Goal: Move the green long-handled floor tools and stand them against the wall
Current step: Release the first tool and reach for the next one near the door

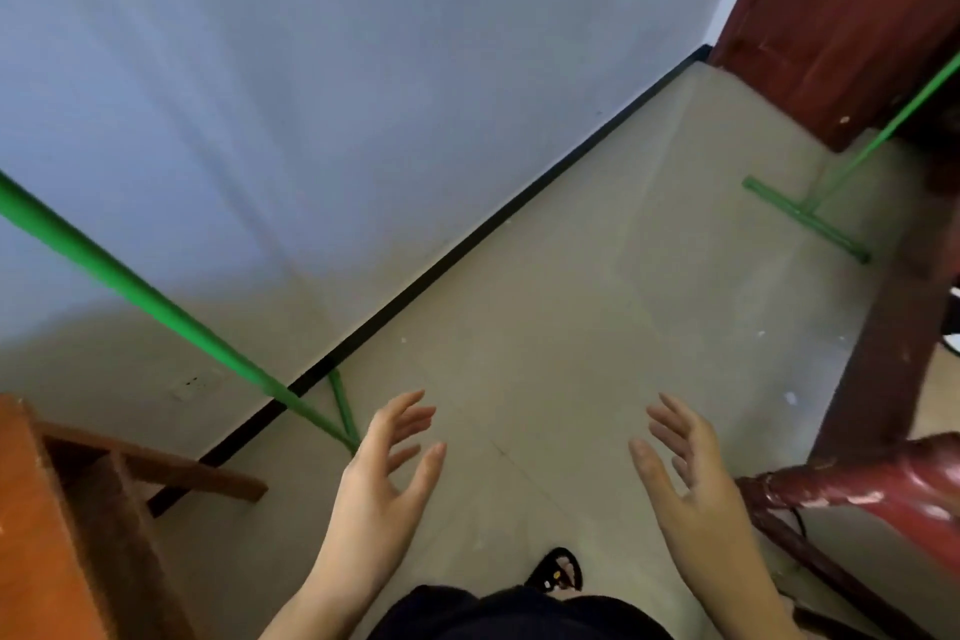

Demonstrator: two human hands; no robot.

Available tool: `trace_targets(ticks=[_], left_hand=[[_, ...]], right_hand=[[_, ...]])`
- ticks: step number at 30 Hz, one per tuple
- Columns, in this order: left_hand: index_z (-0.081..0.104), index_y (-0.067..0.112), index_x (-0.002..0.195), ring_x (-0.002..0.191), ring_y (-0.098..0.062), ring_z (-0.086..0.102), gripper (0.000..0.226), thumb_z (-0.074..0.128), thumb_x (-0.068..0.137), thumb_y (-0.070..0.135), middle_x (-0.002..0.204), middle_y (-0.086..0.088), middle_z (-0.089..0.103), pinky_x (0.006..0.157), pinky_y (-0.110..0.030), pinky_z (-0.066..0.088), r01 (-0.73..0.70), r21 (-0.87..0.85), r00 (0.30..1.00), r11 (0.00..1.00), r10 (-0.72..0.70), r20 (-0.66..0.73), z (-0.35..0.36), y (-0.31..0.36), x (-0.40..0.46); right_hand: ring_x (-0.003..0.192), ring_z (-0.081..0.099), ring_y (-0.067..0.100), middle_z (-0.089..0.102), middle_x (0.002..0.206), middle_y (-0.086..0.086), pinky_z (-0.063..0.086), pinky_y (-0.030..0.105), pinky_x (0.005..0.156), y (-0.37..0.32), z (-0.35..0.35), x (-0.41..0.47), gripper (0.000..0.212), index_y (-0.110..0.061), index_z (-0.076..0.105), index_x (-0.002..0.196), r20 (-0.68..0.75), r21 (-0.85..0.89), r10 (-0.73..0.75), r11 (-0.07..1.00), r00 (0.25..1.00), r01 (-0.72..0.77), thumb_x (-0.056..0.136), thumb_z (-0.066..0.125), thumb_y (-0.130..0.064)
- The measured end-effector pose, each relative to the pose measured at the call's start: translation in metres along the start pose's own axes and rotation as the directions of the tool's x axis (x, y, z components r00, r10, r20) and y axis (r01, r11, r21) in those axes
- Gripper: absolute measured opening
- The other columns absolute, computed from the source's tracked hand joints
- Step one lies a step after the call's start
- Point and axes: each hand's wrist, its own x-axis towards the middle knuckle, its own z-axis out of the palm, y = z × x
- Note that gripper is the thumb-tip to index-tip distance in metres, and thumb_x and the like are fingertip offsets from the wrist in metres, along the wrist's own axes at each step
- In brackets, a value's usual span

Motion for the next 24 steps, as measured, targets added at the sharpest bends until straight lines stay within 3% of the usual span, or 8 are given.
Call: trace_targets(ticks=[5, 8, 12, 14, 18, 21, 22, 24], left_hand=[[0.039, 0.053, 0.109, 0.109, 0.008, 0.051, 0.048, 0.06, 0.082, 0.019, 0.113, 0.02, 0.056, 0.093, -0.018, 0.041, -0.069, 0.014, 0.992, 0.998, 0.067, 0.11, 0.072, 0.036, 0.037], [0.034, 0.056, 0.107, 0.109, 0.013, 0.048, 0.05, 0.06, 0.082, 0.022, 0.112, 0.025, 0.053, 0.093, -0.019, 0.04, -0.078, 0.027, 0.978, 0.997, 0.071, 0.195, 0.107, 0.054, 0.059], [0.039, 0.051, 0.107, 0.107, 0.012, 0.05, 0.05, 0.061, 0.081, 0.015, 0.111, 0.02, 0.057, 0.091, -0.02, 0.042, -0.068, 0.009, 0.964, 0.998, 0.063, 0.259, 0.145, 0.069, 0.092], [0.039, 0.051, 0.106, 0.105, 0.013, 0.051, 0.05, 0.061, 0.081, 0.014, 0.105, 0.026, 0.06, 0.089, -0.02, 0.043, -0.058, 0.006, 0.959, 0.998, 0.054, 0.279, 0.163, 0.076, 0.114], [0.04, 0.049, 0.105, 0.105, 0.013, 0.051, 0.047, 0.06, 0.082, 0.014, 0.108, 0.02, 0.059, 0.085, -0.016, 0.042, -0.072, -0.001, 0.945, 0.997, 0.069, 0.32, 0.206, 0.096, 0.173], [0.04, 0.048, 0.107, 0.105, 0.014, 0.05, 0.045, 0.059, 0.083, 0.014, 0.112, 0.016, 0.057, 0.082, -0.014, 0.042, -0.11, -0.008, 0.914, 0.994, 0.105, 0.391, 0.24, 0.119, 0.233], [0.04, 0.047, 0.107, 0.106, 0.013, 0.05, 0.045, 0.058, 0.083, 0.014, 0.112, 0.016, 0.056, 0.082, -0.014, 0.042, -0.129, -0.006, 0.902, 0.992, 0.12, 0.415, 0.252, 0.129, 0.255], [0.042, 0.046, 0.107, 0.106, 0.011, 0.051, 0.044, 0.058, 0.083, 0.012, 0.113, 0.014, 0.057, 0.083, -0.015, 0.043, -0.153, -0.012, 0.881, 0.988, 0.142, 0.451, 0.275, 0.15, 0.298]], right_hand=[[0.117, 0.048, 0.005, 0.051, 0.12, -0.016, 0.035, 0.033, 0.102, 0.025, -0.069, 0.026, 0.051, -0.039, 0.037, 0.119, -0.134, 0.059, 0.045, 0.998, 0.99, -0.037, 0.07, 0.052, -0.045], [0.113, 0.048, 0.0, 0.051, 0.118, -0.018, 0.032, 0.031, 0.1, 0.036, -0.1, 0.04, 0.044, -0.047, 0.037, 0.111, -0.196, 0.119, 0.086, 0.991, 0.977, -0.063, 0.072, 0.054, -0.038], [0.105, 0.048, -0.004, 0.055, 0.117, -0.003, 0.031, 0.032, 0.098, 0.053, -0.128, 0.063, 0.048, -0.036, 0.04, 0.115, -0.27, 0.177, 0.168, 0.977, 0.948, -0.123, 0.081, 0.059, -0.009], [0.104, 0.05, 0.0, 0.054, 0.118, 0.001, 0.031, 0.034, 0.1, 0.061, -0.139, 0.083, 0.048, -0.03, 0.04, 0.117, -0.29, 0.189, 0.203, 0.97, 0.935, -0.152, 0.08, 0.059, -0.005], [0.107, 0.05, 0.0, 0.055, 0.115, -0.013, 0.033, 0.037, 0.102, 0.074, -0.163, 0.142, 0.051, -0.044, 0.041, 0.107, -0.353, 0.228, 0.223, 0.963, 0.909, -0.147, 0.081, 0.059, -0.005], [0.114, 0.051, 0.011, 0.05, 0.115, -0.022, 0.034, 0.042, 0.107, 0.077, -0.181, 0.195, 0.047, -0.047, 0.041, 0.105, -0.397, 0.259, 0.238, 0.956, 0.886, -0.141, 0.081, 0.058, -0.011], [0.115, 0.051, 0.014, 0.051, 0.114, -0.022, 0.035, 0.042, 0.107, 0.077, -0.189, 0.213, 0.045, -0.048, 0.041, 0.105, -0.42, 0.264, 0.239, 0.955, 0.875, -0.134, 0.081, 0.058, -0.013], [0.114, 0.053, 0.011, 0.056, 0.111, -0.023, 0.038, 0.028, 0.104, 0.074, -0.202, 0.249, 0.042, -0.052, 0.043, 0.105, -0.474, 0.263, 0.233, 0.958, 0.849, -0.115, 0.078, 0.058, -0.024]])
